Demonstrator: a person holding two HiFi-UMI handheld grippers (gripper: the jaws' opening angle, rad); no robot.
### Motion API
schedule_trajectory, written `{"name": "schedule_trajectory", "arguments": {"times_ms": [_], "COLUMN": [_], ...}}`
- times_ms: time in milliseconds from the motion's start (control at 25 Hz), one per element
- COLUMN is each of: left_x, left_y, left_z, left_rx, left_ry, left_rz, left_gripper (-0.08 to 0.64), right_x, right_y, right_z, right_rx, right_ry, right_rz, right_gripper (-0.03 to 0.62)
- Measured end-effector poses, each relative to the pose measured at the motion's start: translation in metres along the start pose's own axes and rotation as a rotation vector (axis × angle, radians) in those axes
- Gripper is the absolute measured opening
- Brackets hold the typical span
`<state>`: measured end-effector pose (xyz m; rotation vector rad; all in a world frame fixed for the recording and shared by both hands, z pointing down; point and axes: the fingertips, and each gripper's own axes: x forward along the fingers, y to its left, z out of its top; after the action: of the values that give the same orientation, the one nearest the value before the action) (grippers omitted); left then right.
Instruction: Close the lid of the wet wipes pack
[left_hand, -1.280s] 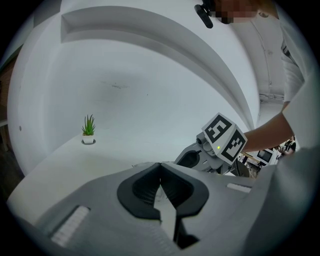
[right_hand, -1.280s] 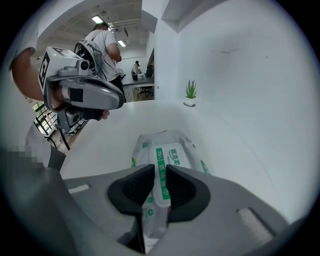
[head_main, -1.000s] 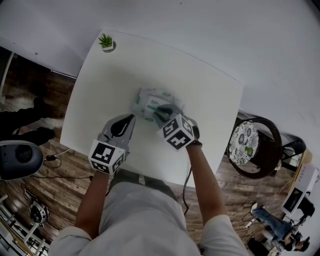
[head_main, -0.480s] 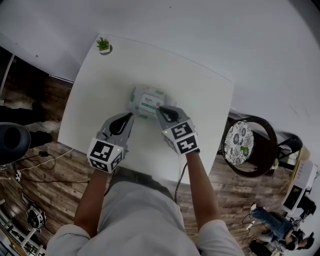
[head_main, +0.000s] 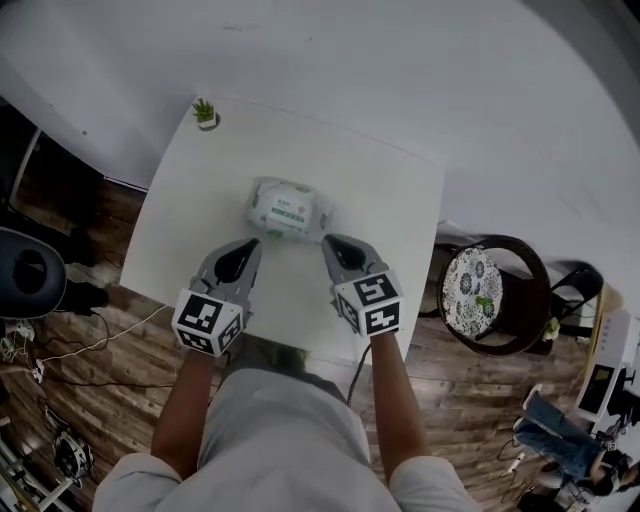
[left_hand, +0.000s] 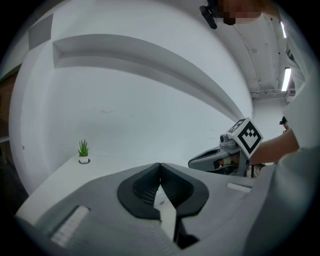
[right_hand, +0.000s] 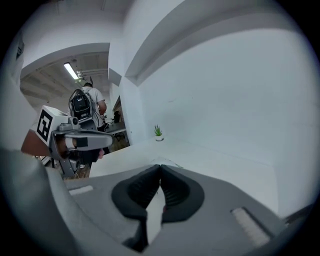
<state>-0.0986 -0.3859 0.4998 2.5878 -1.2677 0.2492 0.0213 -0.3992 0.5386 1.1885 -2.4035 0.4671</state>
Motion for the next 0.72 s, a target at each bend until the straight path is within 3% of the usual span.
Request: {"name": "schedule_trajectory", "arguments": {"times_ms": [720], "left_x": [-0.059], "left_y": [-0.069], "left_z": [0.072], "left_rx": [0.114], "left_ry": [-0.181], "left_rz": [0.036], "left_gripper": [0.006], "right_x": [-0.174], "right_y": [-0.031], "right_z": [0.007], "right_rx": [0.046], "right_ry": [-0.265], "right_rz": [-0.257], "right_gripper": [0.005]}}
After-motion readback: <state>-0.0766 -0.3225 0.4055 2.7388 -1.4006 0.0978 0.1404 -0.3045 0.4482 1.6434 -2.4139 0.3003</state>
